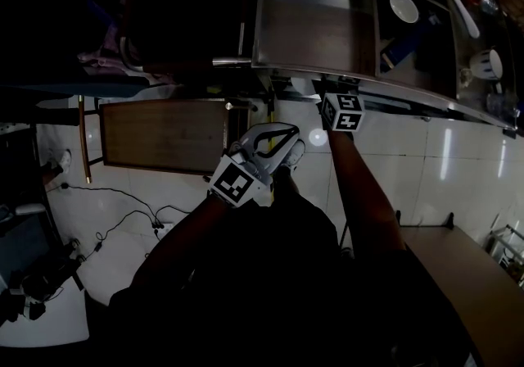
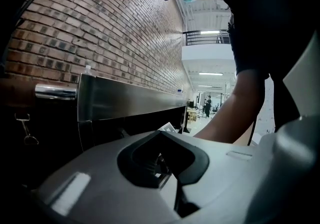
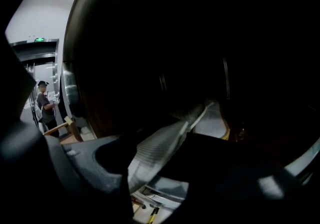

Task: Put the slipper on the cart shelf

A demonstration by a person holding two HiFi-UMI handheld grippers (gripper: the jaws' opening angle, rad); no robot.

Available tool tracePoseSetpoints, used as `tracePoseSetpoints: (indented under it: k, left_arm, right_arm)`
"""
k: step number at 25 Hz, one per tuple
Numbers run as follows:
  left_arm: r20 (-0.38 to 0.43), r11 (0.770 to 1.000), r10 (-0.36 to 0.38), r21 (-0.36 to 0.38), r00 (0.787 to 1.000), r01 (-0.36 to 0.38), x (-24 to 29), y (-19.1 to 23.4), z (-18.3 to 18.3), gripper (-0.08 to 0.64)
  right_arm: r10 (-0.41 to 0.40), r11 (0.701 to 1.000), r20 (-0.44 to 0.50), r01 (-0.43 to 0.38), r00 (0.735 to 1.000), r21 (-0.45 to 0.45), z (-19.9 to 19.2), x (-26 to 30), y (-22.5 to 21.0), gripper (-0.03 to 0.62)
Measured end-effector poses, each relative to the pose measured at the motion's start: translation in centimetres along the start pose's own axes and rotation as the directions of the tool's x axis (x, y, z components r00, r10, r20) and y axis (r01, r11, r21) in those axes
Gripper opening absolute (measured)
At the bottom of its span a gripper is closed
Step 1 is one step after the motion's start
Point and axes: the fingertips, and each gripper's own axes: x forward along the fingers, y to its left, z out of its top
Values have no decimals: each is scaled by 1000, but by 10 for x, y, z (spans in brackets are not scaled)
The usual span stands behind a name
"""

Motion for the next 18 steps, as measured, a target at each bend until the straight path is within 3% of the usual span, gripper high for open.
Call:
tracePoseSetpoints:
  k: [7, 18]
  left_arm:
    - [17, 1000, 14, -4, 1000, -14, -10, 1, 2, 0]
    - [44, 1000, 10, 29, 999, -12, -49, 2, 10, 0]
  right_arm:
    - [-28, 998, 27, 29, 999, -53, 12, -24, 5, 310]
    - [123, 983, 25, -118, 992, -142, 11, -82, 75, 308]
